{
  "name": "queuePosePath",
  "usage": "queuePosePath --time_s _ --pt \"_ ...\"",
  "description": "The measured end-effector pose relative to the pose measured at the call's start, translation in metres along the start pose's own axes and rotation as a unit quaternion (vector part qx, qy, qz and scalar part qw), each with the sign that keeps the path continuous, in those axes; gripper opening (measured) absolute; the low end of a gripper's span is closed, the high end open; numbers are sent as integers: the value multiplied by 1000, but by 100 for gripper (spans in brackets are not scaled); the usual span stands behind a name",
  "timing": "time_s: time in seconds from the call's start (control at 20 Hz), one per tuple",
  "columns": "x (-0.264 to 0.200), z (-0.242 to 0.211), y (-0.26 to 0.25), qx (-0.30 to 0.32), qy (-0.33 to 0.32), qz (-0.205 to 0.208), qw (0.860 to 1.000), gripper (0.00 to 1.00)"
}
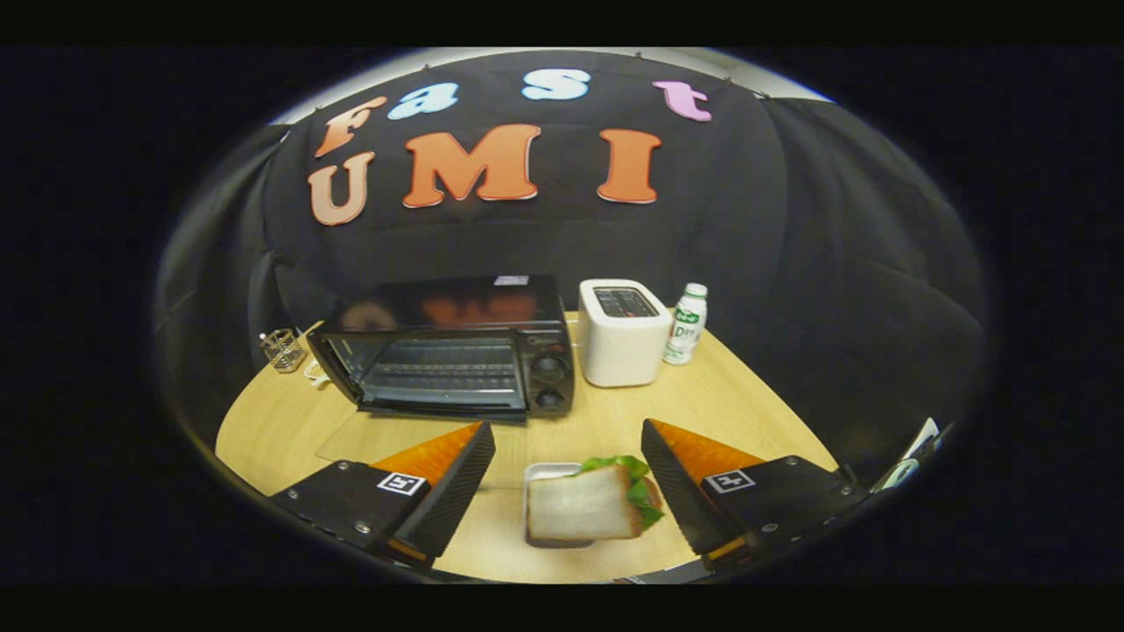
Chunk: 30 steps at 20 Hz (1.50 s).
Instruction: Open the toaster oven, put the food inside, and close the toaster oven door.
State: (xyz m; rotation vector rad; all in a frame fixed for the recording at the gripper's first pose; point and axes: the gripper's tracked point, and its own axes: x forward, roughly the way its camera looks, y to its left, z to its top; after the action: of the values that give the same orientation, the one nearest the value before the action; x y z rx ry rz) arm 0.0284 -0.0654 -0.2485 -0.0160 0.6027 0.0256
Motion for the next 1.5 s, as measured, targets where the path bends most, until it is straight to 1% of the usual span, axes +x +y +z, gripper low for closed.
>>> queuePosePath --time_s 0.1,0.25,0.35,0.5,0.6,0.75,0.9,1.0,1.05,1.1,1.2,1.25,1.3,1.35,1.45,1.5 --pt "2 -17 -21 22 31 8 999 99" --pt "12 -45 -28 51 94 45 993 99" --pt "17 -54 -29 74 132 76 986 99" --pt "25 -58 -25 99 180 132 970 99" --pt "33 -67 -24 92 211 157 960 99" --pt "47 -81 -29 61 257 174 949 99" --pt "49 -98 -23 54 304 206 928 99" --pt "52 -110 -21 54 328 219 917 99" --pt "52 -116 -21 52 342 223 911 97" --pt "52 -120 -21 52 351 224 908 89" --pt "50 -120 -13 67 364 240 898 74" --pt "50 -116 -12 78 364 243 896 60" --pt "48 -110 -8 95 365 251 892 55" --pt "47 -105 -5 107 364 250 891 42" --pt "46 -97 -10 83 355 242 899 33" --pt "42 -90 -9 74 347 242 903 32"
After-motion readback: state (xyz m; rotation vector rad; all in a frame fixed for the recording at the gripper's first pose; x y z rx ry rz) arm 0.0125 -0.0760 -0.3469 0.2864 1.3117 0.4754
